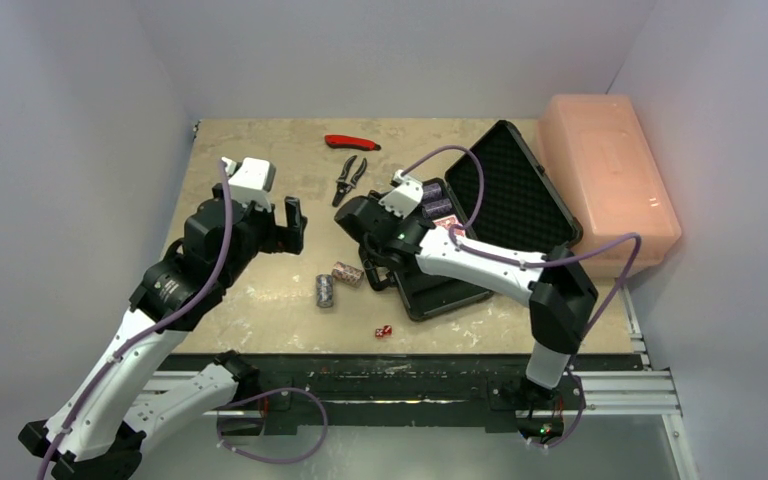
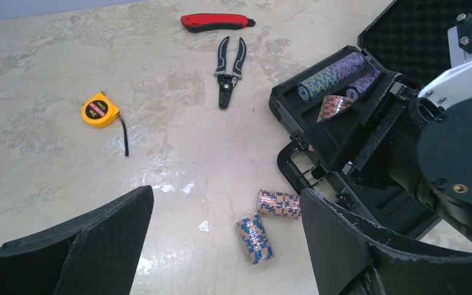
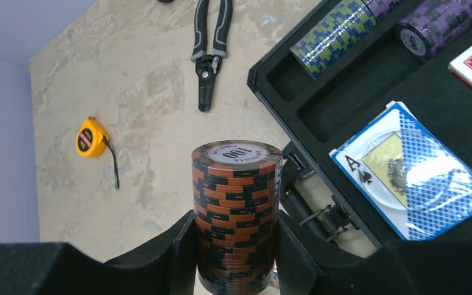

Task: Pack up texas hold em set

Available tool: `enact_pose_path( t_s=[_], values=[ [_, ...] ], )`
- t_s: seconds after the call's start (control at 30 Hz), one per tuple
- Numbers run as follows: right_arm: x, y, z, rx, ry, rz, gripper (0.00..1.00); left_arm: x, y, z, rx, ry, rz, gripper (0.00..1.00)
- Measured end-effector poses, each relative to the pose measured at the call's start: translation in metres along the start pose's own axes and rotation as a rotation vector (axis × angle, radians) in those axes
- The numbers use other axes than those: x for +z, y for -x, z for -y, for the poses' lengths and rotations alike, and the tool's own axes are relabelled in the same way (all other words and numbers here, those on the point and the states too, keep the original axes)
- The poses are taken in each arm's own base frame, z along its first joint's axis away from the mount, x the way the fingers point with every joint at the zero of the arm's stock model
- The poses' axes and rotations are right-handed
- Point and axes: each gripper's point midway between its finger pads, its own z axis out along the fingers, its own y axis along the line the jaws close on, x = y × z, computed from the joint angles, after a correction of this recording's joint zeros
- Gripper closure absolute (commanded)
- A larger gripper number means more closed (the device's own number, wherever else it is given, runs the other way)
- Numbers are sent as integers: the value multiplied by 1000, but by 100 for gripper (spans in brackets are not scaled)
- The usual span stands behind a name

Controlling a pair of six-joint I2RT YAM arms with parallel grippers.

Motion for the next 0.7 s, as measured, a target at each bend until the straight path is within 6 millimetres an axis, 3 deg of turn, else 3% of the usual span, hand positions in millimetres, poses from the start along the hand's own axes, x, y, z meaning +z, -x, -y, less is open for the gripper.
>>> enact_pose_path(
  t_s=[0.1,0.37,0.7],
  values=[
    [7,-1,-11,23,-28,3,100,1,0,-2,7,11,0,11],
    [13,1,-5,103,-84,-7,100,2,0,-6,15,34,0,12],
    [38,9,-21,240,-187,-12,100,3,-1,-6,18,37,-5,12]
  ],
)
